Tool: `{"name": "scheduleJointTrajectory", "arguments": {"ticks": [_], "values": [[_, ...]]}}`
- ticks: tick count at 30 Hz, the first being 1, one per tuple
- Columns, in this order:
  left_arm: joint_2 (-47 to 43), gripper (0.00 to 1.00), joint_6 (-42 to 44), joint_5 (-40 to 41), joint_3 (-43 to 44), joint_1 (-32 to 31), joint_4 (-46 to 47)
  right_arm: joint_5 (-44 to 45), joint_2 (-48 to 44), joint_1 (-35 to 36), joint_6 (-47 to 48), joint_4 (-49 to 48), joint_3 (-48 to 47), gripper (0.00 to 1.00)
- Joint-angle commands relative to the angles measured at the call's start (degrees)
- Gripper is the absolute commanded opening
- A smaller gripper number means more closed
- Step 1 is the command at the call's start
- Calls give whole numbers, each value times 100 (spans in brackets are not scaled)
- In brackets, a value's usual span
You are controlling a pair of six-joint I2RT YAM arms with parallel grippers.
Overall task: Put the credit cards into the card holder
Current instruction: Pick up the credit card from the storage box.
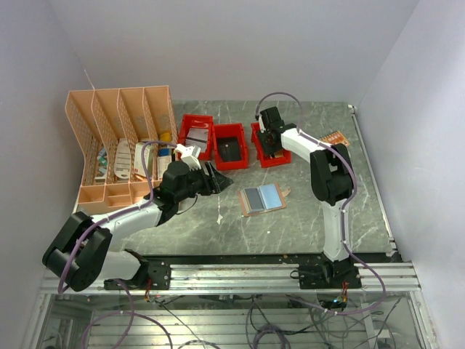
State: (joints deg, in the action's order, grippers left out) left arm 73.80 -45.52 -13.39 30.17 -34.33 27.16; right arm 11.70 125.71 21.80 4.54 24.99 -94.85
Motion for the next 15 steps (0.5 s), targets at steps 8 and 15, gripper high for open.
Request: {"name": "scheduleJointTrajectory", "arguments": {"ticks": [8, 15], "values": [[-42, 70, -2, -50, -24, 39, 220, 414, -47, -76, 195, -59, -55, 26], [-7, 70, -17, -61, -9, 31, 263, 718, -293, -69, 392, -122, -31, 21]]}}
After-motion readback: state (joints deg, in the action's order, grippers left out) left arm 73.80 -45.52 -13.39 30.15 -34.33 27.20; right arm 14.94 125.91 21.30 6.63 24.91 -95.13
